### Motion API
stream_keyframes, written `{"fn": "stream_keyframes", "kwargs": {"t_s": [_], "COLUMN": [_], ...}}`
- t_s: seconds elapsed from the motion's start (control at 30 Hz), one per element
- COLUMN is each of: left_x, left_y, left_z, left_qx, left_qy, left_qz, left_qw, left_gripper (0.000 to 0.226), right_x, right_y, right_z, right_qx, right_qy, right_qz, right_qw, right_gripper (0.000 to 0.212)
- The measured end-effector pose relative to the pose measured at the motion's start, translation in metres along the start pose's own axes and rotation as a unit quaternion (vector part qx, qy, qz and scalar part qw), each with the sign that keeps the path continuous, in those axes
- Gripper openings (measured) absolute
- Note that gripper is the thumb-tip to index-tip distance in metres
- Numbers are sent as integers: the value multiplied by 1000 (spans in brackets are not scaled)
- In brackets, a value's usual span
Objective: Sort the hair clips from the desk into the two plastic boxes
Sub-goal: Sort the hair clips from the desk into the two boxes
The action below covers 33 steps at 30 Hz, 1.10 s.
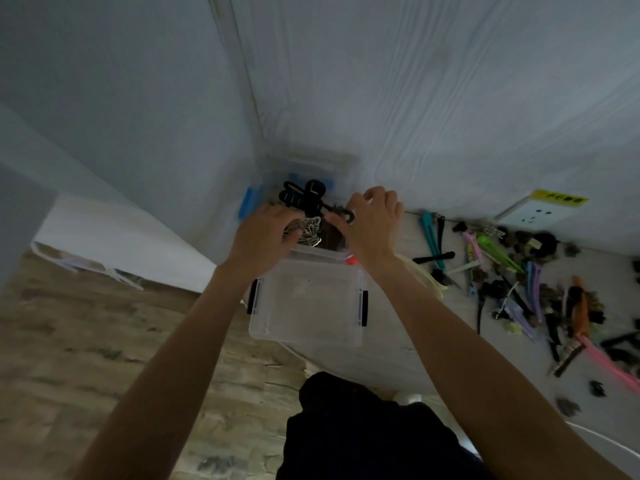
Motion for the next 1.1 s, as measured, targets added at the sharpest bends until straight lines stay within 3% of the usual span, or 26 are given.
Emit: {"fn": "stream_keyframes", "kwargs": {"t_s": [0.07, 0.17, 0.23, 0.3, 0.37, 0.43, 0.53, 0.63, 0.73, 0.8, 0.93, 1.1], "left_x": [1, -8, -18, -37, -66, -100, -152, -188, -200, -200, -199, -194], "left_y": [1, -11, -17, -20, -22, -16, 18, 82, 148, 180, 202, 197], "left_z": [0, 1, 2, 3, 5, 8, 5, -10, -30, -37, -38, -20], "left_qx": [-5, -71, -107, -132, -161, -168, -109, 17, 144, 196, 200, 186], "left_qy": [-11, -12, -3, 15, 43, 77, 116, 125, 79, 62, 40, -6], "left_qz": [5, 31, 67, 102, 138, 181, 200, 176, 87, -20, -132, -71], "left_qw": [1000, 997, 992, 986, 976, 966, 967, 976, 983, 978, 970, 980], "left_gripper": [30, 28, 31, 34, 33, 31, 26, 31, 39, 42, 41, 50], "right_x": [3, 17, 17, 1, -16, -39, -98, -182, -260, -288, -296, -266], "right_y": [1, -19, -1, 21, 13, -6, -23, -14, -2, 5, 23, 43], "right_z": [2, 14, 18, 24, 37, 58, 98, 136, 168, 180, 177, 153], "right_qx": [0, -72, 0, 90, 65, 15, -37, -34, -21, -3, 65, 117], "right_qy": [-16, -99, -127, -116, -135, -153, -115, 26, 158, 193, 155, 77], "right_qz": [-3, 23, 35, -34, -111, -118, -131, -163, -187, -188, -203, -128], "right_qw": [1000, 992, 991, 989, 982, 981, 984, 986, 969, 963, 965, 982], "right_gripper": [42, 22, 23, 30, 31, 29, 26, 24, 22, 21, 24, 28]}}
Point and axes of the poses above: each hand's wrist, its own z-axis away from the middle knuckle, its own y-axis out of the palm, x = y × z, the point moved 10 cm from there along -z, towards the middle knuckle, and after that the axes turned 6 degrees about x, right-handed, at the moved point
